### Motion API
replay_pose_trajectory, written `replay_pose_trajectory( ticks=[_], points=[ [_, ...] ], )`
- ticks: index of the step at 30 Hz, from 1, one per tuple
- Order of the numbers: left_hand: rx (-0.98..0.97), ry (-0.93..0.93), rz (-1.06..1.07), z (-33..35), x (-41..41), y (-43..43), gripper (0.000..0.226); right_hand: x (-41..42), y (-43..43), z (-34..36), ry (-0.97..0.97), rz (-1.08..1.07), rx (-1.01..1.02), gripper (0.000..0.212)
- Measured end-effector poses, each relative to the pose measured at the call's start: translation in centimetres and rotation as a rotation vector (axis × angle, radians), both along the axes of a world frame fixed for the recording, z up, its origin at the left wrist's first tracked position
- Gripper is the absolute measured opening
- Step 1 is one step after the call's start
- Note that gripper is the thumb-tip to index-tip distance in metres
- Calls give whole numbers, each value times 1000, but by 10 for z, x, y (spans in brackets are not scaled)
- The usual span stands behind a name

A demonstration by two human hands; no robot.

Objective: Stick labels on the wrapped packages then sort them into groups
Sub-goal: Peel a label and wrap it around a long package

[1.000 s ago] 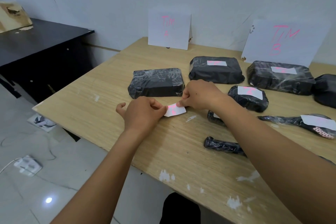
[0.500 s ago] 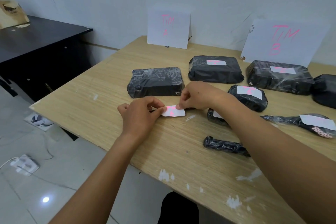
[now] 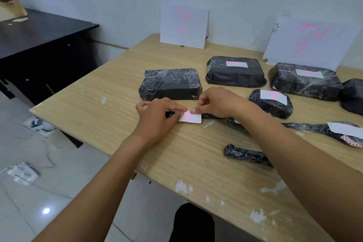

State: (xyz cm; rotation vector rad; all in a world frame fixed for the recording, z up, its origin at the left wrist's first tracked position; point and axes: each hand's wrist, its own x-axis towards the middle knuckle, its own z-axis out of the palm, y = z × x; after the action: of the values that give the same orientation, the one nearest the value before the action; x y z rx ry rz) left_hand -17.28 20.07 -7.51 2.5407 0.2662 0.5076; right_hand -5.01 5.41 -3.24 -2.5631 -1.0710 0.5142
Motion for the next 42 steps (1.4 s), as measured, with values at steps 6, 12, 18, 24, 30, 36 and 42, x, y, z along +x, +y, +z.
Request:
replay_pose_trajectory(
  ticks=[6,12,18,24,30,36,42],
  points=[
    [-15,35,-36,-4,3,7,15,5,-5,3,97,43,57,15],
    [-46,27,-20,-5,6,11,13,3,-8,5,-6,61,100,12],
    [-27,-35,7,-5,12,7,11,-13,-4,-4,-149,126,170,12],
    [19,-96,-40,-4,11,7,3,-20,0,-7,-287,168,113,19],
    [95,-86,-120,-9,15,14,20,-13,2,-10,-303,173,105,19],
    [36,-102,-198,-16,18,24,21,-7,3,-10,-299,188,87,21],
    [51,-50,-236,-14,21,28,28,-1,5,-11,-282,186,52,28]
  ],
)
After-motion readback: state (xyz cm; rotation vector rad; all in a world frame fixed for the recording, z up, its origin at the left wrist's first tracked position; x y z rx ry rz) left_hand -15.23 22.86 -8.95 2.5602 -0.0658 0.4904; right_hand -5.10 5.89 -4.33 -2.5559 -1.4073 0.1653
